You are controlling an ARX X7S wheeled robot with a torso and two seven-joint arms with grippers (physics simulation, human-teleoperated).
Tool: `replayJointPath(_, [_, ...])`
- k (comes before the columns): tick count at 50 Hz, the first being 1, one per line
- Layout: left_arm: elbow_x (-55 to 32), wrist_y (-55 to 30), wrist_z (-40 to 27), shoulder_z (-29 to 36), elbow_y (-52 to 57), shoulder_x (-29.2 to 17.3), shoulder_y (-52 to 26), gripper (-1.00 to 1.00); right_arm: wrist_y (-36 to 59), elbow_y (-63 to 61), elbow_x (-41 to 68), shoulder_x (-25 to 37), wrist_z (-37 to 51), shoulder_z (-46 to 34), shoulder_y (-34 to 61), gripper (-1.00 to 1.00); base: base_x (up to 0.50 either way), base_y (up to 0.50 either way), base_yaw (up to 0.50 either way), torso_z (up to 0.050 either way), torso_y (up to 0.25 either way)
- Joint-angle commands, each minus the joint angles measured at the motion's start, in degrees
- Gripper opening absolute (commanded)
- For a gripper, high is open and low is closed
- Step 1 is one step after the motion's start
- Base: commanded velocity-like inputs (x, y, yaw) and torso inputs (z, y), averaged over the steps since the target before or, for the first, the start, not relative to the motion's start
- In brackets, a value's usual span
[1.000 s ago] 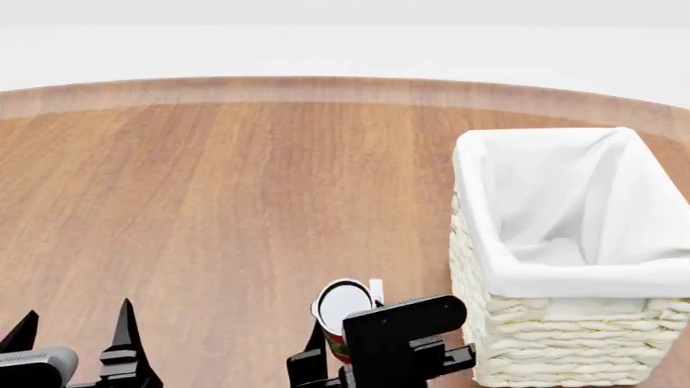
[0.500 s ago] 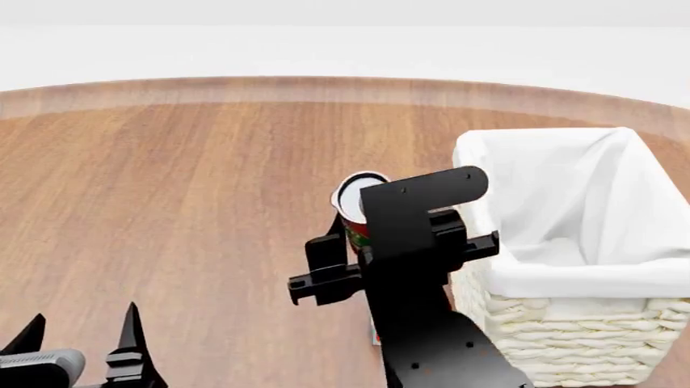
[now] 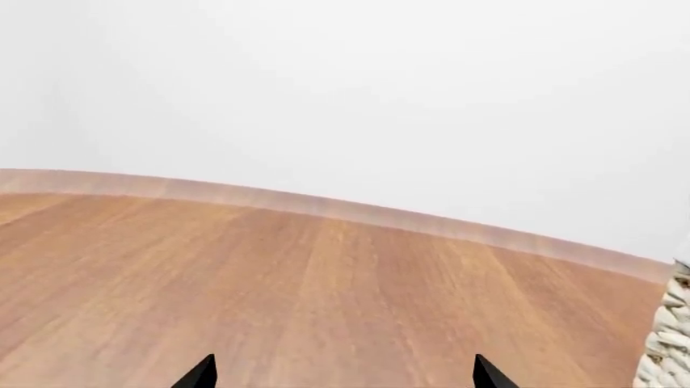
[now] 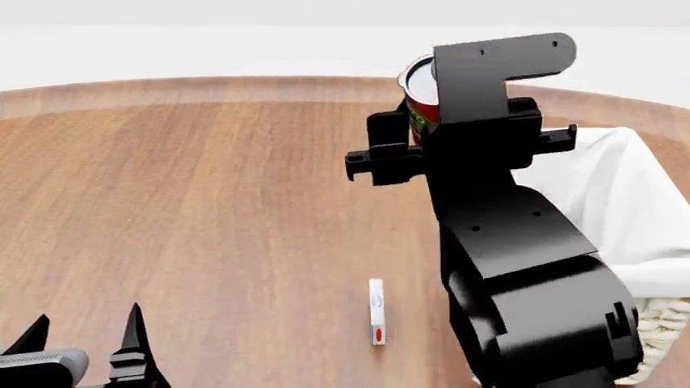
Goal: Pick up the tomato sauce, and put it in the basket.
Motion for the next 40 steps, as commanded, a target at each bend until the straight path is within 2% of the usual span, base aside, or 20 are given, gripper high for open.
replayJointPath(1, [-0.01,0.00,-0.27,0.44,-0.02,-0.08,-0.08,1.00,-1.50,8.37,-1.93,1.30,-0.31,3.02,6.25,-1.00,0.00,0.00,0.00,0.000,0.000])
replayJointPath(14, [0.40,1.19,-0.05,1.08,-2.37,0.40,-0.75,1.00,-7.91,24.90,-4.67,3.82,0.56,5.39,11.11,-1.00,0.00,0.00,0.00,0.000,0.000])
replayJointPath(20, [0.56,1.79,0.07,1.34,-3.30,0.50,-0.83,1.00,-12.70,37.00,-6.27,4.39,0.02,5.47,14.36,-1.00,0.00,0.00,0.00,0.000,0.002])
replayJointPath(28, [0.55,1.48,-0.49,1.52,-2.42,0.21,-0.48,1.00,-24.52,66.13,-10.42,3.18,-2.12,3.15,24.62,-1.00,0.00,0.00,0.00,0.000,0.000])
replayJointPath(40, [0.36,1.19,-0.83,1.78,-2.53,0.07,-0.98,1.00,-17.61,66.51,-14.95,3.74,-3.93,6.47,25.00,-1.00,0.00,0.00,0.00,0.000,0.000])
